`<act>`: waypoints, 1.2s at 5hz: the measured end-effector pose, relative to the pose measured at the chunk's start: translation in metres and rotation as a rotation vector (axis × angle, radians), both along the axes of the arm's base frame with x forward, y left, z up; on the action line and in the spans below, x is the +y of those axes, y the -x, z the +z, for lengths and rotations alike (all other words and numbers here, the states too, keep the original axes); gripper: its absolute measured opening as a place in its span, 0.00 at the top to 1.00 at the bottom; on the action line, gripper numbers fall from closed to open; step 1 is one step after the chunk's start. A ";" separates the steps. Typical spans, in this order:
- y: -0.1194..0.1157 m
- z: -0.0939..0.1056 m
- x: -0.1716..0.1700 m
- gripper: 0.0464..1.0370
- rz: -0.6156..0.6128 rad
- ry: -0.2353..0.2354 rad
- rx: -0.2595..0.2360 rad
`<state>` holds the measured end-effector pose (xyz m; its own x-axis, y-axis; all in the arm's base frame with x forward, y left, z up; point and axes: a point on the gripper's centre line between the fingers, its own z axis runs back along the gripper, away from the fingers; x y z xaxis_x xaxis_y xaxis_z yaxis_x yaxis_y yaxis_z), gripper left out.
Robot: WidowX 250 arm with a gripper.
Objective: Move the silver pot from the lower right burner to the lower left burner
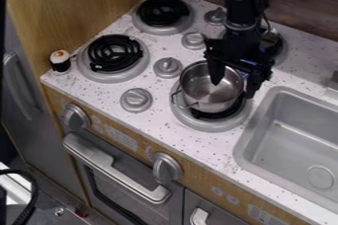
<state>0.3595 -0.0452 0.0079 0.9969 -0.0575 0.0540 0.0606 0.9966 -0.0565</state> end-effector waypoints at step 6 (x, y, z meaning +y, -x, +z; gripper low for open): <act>0.009 -0.042 0.014 0.87 -0.007 -0.085 0.094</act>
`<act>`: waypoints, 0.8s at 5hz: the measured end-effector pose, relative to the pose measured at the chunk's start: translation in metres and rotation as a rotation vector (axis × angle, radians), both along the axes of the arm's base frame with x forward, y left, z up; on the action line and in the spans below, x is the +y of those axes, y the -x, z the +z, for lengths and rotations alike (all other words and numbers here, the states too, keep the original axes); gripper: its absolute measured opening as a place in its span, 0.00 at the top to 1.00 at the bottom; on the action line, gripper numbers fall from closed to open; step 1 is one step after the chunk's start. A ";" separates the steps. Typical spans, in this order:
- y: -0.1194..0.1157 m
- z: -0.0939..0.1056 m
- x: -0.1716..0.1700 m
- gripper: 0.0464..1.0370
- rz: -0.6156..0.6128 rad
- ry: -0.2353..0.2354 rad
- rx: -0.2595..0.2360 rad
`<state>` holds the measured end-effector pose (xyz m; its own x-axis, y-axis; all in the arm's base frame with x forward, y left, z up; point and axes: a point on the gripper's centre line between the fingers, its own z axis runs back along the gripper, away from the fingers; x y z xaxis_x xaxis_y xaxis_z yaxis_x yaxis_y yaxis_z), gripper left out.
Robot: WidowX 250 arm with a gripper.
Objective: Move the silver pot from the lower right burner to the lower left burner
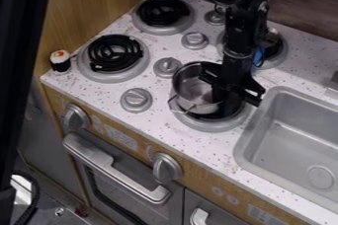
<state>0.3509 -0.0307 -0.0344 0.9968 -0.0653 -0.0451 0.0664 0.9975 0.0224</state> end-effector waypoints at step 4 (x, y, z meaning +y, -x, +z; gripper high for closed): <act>-0.053 0.023 0.167 0.98 0.352 -0.049 -0.059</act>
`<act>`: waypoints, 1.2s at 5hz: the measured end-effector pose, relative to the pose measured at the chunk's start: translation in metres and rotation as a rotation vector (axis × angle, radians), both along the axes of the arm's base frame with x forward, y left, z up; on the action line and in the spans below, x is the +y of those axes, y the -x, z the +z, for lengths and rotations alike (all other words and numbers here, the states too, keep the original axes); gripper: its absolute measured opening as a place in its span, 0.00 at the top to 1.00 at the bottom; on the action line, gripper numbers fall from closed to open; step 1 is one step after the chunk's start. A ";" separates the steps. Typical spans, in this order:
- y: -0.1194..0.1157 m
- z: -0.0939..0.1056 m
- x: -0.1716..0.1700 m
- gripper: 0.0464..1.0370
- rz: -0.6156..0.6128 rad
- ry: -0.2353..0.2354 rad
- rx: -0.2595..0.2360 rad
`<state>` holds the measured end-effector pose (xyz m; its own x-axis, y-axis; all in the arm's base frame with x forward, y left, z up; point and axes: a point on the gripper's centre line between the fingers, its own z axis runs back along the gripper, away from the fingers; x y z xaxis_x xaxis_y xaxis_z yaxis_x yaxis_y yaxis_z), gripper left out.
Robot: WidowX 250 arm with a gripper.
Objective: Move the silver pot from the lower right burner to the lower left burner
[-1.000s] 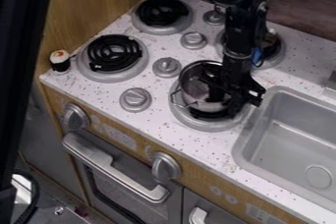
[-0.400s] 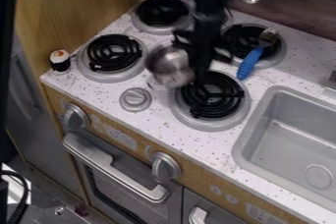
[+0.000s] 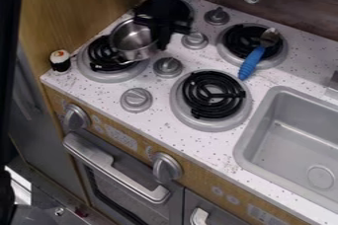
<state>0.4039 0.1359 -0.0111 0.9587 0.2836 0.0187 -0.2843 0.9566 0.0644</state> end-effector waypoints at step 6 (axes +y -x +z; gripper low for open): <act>0.018 -0.020 0.040 0.80 0.070 -0.059 0.105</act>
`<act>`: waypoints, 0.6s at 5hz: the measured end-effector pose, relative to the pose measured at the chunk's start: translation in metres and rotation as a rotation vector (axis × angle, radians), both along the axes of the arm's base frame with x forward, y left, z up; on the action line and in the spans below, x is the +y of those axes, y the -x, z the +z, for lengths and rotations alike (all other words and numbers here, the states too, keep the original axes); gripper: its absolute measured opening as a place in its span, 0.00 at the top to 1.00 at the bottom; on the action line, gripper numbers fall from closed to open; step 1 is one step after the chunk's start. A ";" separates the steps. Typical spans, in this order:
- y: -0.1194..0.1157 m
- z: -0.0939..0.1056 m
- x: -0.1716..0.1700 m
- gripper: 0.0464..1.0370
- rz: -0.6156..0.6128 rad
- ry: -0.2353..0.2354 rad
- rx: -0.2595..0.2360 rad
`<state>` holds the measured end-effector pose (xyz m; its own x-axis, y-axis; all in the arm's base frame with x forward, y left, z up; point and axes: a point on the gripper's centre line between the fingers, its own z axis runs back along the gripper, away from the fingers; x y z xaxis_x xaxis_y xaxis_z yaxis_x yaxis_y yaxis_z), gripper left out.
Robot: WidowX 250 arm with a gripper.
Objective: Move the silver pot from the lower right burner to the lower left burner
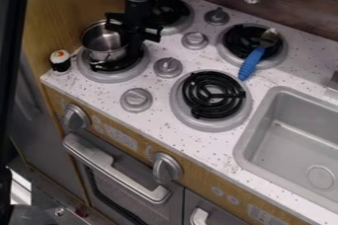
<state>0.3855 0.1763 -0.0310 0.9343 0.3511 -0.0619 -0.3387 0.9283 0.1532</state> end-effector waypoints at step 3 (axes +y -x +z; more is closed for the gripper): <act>-0.006 0.047 -0.030 0.04 -0.058 0.114 -0.122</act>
